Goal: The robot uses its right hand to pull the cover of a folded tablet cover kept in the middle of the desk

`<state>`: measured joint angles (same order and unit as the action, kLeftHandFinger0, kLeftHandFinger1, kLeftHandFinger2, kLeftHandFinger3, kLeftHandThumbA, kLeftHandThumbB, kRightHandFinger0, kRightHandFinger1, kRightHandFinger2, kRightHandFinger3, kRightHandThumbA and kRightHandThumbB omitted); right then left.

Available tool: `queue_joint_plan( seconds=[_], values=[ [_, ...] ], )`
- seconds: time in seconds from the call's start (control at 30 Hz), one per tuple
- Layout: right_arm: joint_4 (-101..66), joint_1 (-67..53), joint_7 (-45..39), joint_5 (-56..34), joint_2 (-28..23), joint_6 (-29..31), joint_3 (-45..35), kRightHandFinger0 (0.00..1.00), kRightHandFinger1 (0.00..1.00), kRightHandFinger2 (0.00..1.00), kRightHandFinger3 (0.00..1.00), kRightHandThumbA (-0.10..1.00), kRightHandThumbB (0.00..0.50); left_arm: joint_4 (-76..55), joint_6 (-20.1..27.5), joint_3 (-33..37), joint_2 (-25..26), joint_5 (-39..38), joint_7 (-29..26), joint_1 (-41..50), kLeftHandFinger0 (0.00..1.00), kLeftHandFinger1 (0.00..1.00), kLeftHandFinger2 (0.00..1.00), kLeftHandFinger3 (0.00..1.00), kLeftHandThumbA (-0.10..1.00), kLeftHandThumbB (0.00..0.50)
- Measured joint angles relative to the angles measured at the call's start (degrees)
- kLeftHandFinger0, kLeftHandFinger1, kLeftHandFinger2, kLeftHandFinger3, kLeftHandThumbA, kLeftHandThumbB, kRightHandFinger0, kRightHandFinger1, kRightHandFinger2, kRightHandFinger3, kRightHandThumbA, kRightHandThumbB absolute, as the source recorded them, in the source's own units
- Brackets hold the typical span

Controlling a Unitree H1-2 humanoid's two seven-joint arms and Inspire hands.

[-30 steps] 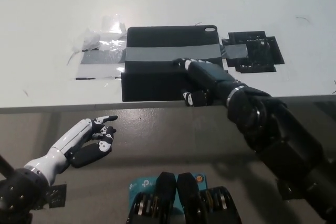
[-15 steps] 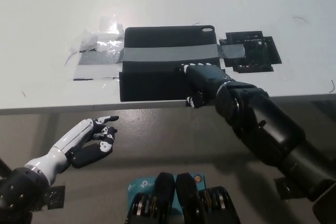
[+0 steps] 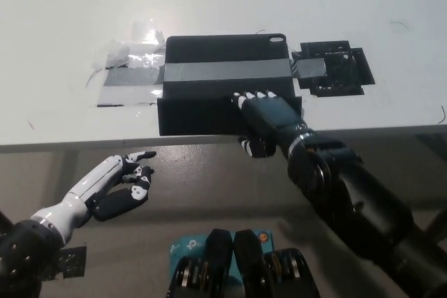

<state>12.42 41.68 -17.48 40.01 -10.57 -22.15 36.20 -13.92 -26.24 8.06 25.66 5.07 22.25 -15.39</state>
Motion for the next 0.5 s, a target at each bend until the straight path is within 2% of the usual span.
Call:
queue_joint_plan(
  seconds=[0.2,0.3,0.4,0.5],
  values=[
    [-8.34,-4.86,-2.25,0.45,-1.63,-0.6,-0.21,1.0,1.0,1.0,1.0,0.64,0.5,0.05,0.0,-0.02,0.14,0.26,0.62,-0.88,0.83,0.87,0.99,1.0,1.0,0.058],
    [-10.17,-7.23,-3.0,0.43,-2.25,-0.82,-0.72,1.0,1.0,1.0,1.0,0.67,0.5,0.06,0.0,-0.06,0.17,0.48,1.06,-1.44,0.82,0.86,0.99,1.0,1.0,0.059],
    [-10.29,-9.03,-3.37,0.38,-2.66,-1.03,-2.22,1.0,1.0,0.95,1.0,0.64,0.497,0.06,0.0,-0.08,0.17,0.6,1.22,-1.72,0.82,0.85,0.99,1.0,1.0,0.079],
    [-10.28,-10.68,-3.41,0.38,-2.93,-1.27,-3.71,1.0,1.0,1.0,1.0,0.63,0.5,0.26,0.0,-0.12,0.17,0.64,1.47,-1.75,0.82,0.85,0.99,1.0,1.0,0.084]
  ],
)
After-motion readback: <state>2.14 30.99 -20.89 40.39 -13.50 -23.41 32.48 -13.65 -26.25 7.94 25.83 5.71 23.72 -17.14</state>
